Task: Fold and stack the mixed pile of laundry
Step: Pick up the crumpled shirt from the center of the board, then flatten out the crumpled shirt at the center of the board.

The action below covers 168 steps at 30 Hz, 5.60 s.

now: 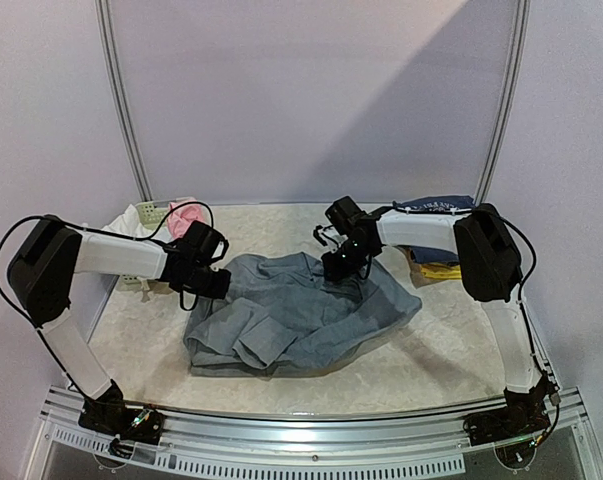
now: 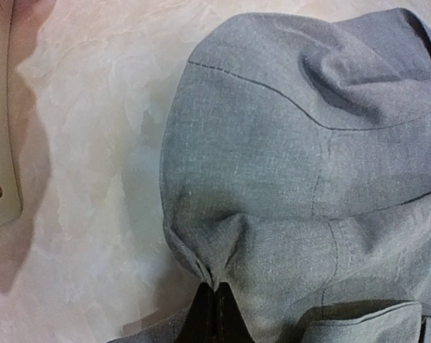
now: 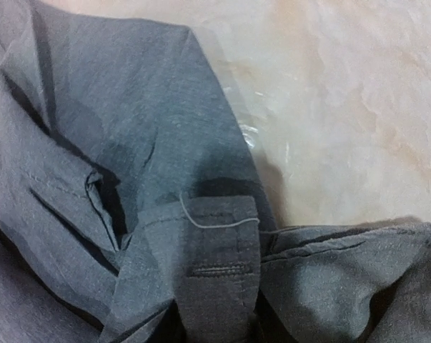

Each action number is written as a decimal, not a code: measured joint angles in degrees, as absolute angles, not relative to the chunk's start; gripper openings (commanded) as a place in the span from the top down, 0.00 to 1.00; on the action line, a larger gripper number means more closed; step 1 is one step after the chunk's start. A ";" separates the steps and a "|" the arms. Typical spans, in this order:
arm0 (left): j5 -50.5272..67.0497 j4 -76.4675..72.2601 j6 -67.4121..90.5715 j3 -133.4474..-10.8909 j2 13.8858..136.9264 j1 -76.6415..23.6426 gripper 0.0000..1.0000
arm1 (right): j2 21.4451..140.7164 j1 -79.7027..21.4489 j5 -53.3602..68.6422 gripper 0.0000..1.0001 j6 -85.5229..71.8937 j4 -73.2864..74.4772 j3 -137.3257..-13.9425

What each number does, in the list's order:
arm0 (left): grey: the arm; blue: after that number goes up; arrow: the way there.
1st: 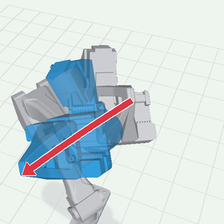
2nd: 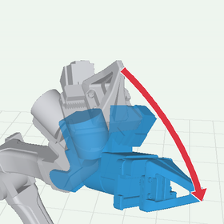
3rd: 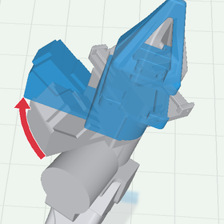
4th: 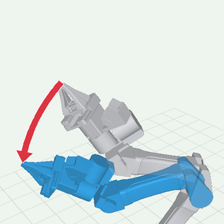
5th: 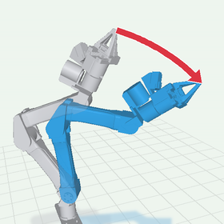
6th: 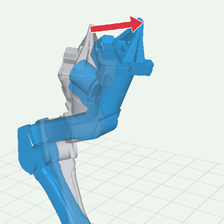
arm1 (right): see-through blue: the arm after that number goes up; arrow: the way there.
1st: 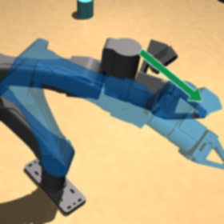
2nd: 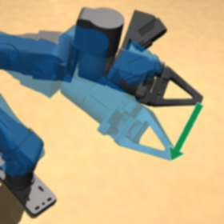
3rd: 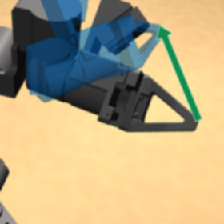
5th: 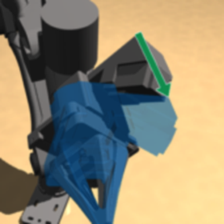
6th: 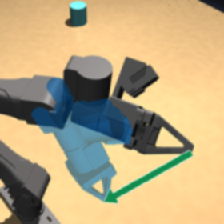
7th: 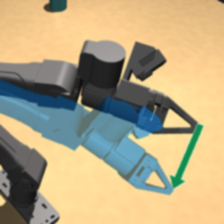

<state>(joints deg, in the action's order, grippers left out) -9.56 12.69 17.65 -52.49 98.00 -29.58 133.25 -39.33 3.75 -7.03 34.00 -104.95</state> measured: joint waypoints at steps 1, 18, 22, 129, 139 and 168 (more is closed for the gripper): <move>-9.56 12.69 17.65 -52.49 98.13 -29.58 1.00 | 133.25 -39.33 3.25 0.91 -7.22 33.98 -104.92; -10.76 12.78 18.24 -50.26 95.61 -29.61 1.00 | 117.45 -38.92 -13.85 1.00 -10.28 33.21 -98.74; -11.18 12.78 18.28 -49.98 94.67 -29.63 1.00 | 112.12 -37.91 -19.07 1.00 -11.66 32.53 -94.67; -11.40 29.98 9.43 -63.09 62.59 -54.96 1.00 | 100.75 -34.98 -9.06 1.00 -15.20 27.73 -90.80; -12.67 33.19 7.20 -70.32 58.83 -56.01 1.00 | 94.61 -35.20 -0.08 0.99 -14.06 29.15 -96.53; -18.35 36.71 -5.93 -93.56 58.94 -60.75 1.00 | 68.36 -36.77 23.57 0.97 -13.45 28.88 -100.36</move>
<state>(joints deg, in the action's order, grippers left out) -18.35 36.71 -5.93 -93.56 58.94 -60.75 68.36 -36.77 23.57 -13.45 28.88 -100.36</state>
